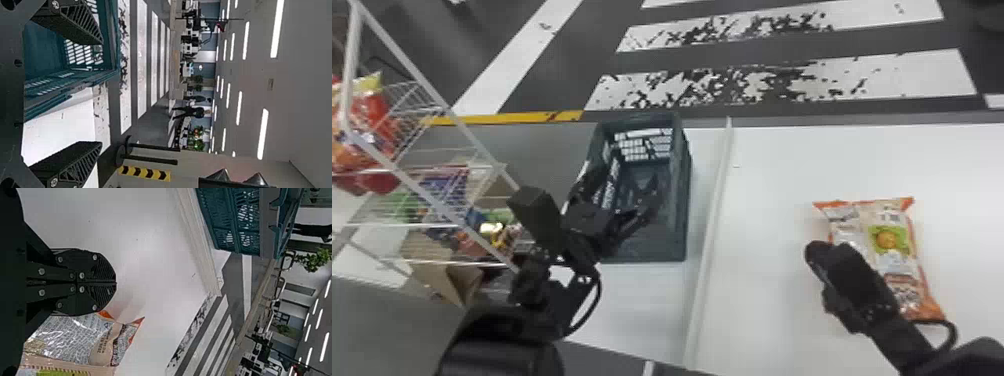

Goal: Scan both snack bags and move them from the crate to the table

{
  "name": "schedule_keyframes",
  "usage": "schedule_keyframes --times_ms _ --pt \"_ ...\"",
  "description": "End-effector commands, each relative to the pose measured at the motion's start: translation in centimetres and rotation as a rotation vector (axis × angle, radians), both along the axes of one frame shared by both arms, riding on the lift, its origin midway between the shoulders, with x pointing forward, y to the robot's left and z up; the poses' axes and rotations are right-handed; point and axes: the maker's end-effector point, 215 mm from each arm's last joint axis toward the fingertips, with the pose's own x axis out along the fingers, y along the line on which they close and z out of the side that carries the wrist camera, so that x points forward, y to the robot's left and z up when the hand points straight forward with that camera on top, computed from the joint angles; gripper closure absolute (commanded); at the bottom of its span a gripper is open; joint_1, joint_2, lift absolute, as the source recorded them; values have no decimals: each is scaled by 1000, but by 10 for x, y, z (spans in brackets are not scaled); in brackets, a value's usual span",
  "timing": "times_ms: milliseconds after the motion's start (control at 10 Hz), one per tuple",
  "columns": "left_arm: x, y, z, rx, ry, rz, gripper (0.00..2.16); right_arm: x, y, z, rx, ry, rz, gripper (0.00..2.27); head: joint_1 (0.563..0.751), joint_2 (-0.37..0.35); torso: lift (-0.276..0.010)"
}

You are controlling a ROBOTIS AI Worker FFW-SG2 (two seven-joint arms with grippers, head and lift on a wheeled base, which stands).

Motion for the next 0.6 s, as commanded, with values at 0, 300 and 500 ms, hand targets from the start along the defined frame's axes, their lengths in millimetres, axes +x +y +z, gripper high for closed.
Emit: schedule_keyframes --times_ms 0,300,500 --pt "0 -1 -1 -1 1 -3 90 6 -13 -1 -9 -1 -22 2250 695 312 -88" --pt "1 -2 -4 -4 5 -4 90 14 -41 -7 -40 10 -61 2250 695 281 -88" --pt "1 -2 -4 -4 5 -5 90 18 -58 -9 -52 10 -82 2250 695 256 -88"
